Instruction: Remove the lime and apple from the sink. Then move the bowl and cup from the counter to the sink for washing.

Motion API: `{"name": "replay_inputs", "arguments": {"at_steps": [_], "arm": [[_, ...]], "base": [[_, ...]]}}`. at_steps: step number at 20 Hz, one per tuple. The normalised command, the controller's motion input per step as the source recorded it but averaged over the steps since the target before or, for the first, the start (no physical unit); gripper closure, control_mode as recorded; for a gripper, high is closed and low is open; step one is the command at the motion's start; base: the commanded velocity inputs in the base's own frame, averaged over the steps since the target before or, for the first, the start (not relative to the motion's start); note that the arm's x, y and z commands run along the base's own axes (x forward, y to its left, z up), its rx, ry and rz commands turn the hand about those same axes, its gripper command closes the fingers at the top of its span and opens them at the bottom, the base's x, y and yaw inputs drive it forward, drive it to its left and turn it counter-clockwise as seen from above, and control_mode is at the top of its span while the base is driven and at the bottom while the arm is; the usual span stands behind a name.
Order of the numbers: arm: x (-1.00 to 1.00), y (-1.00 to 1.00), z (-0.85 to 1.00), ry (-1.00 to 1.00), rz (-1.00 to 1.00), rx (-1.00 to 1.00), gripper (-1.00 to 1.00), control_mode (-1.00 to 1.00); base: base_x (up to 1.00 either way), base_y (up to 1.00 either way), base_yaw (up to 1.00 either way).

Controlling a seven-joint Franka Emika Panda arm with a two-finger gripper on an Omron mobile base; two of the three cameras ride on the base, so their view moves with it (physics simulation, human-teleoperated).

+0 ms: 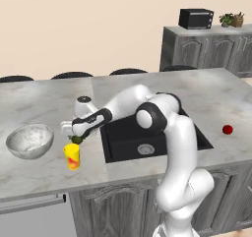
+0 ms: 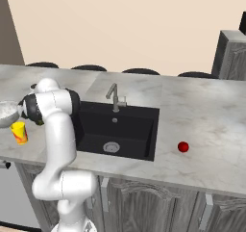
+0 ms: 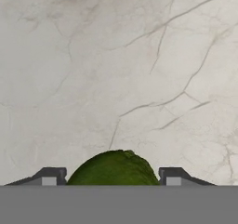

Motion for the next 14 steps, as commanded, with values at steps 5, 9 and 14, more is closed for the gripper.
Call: {"name": "replay_inputs", "arguments": {"at_steps": [5, 9, 14], "arm": [[0.0, 0.09, -0.21, 0.0, -0.03, 0.0, 1.0, -1.0], [0.01, 0.08, -0.19, 0.0, -0.02, -0.01, 1.0, -1.0], [0.0, 0.07, -0.19, 0.0, -0.02, 0.0, 1.0, -1.0]], "base": [[0.0, 0.0, 0.0], [0.0, 0.0, 0.0], [0.0, 0.0, 0.0]]}}
